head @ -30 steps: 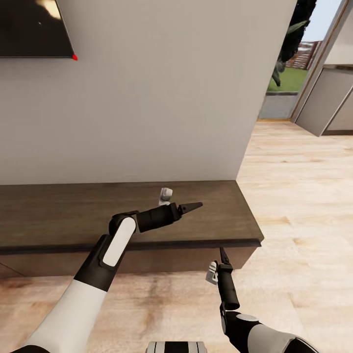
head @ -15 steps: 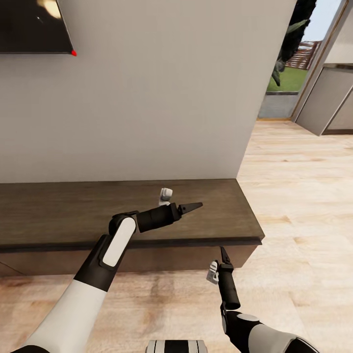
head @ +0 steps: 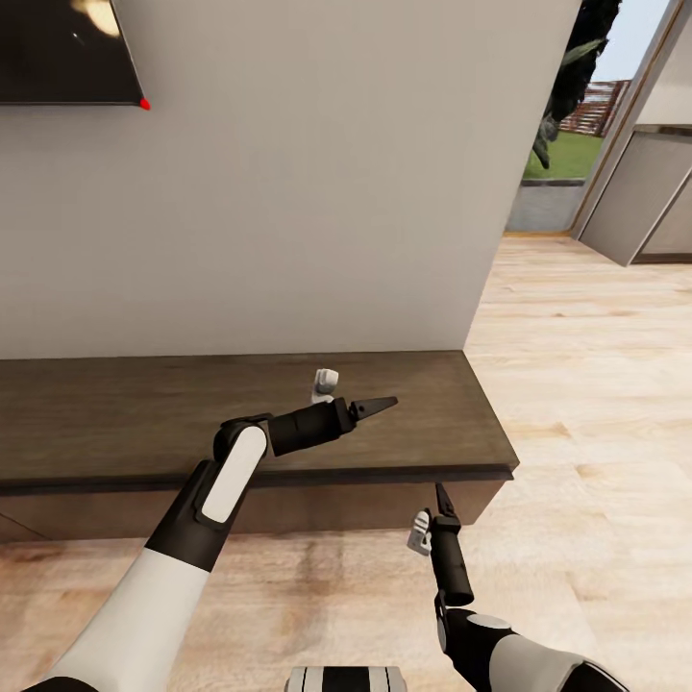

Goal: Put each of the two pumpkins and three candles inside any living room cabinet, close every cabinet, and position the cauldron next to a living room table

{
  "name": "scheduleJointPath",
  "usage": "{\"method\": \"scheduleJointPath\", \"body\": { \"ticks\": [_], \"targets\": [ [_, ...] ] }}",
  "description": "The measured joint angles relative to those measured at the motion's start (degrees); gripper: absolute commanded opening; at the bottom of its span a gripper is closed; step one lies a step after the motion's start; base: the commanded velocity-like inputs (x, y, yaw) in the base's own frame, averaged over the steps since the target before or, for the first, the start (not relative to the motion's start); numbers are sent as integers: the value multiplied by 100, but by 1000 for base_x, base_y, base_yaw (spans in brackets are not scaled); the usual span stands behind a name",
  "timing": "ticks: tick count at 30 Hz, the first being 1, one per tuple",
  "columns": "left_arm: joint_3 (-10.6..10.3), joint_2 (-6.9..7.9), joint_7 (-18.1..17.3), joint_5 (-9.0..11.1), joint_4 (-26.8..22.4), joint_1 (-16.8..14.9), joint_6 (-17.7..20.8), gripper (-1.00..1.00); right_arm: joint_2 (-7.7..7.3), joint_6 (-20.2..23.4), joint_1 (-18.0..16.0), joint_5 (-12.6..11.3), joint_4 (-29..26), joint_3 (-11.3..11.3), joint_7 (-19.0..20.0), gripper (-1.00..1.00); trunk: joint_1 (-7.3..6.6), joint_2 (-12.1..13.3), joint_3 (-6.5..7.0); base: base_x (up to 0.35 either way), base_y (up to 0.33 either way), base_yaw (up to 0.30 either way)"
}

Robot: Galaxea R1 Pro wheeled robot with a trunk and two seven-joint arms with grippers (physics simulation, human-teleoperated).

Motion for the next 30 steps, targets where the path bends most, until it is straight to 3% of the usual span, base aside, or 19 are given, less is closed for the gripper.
{"method": "scheduleJointPath", "body": {
  "ticks": [10,25,26,30],
  "targets": [
    [1,1,-2,0,-5,0,1,100,-3,4,132,8,-4,14,-646,100,-1,0,-1,159,0,0],
    [1,6,2,0,2,1,1,100,64,17,150,-3,-5,-133,-556,100,-1,0,-1,4,0,0],
    [1,4,3,0,5,1,1,100,65,29,150,-4,-6,-132,-558,-100,-1,0,-1,0,0,0],
    [1,3,3,0,18,1,1,100,66,43,120,-14,-4,-128,-887,-100,-1,0,-1,0,0,0]
  ]
}}
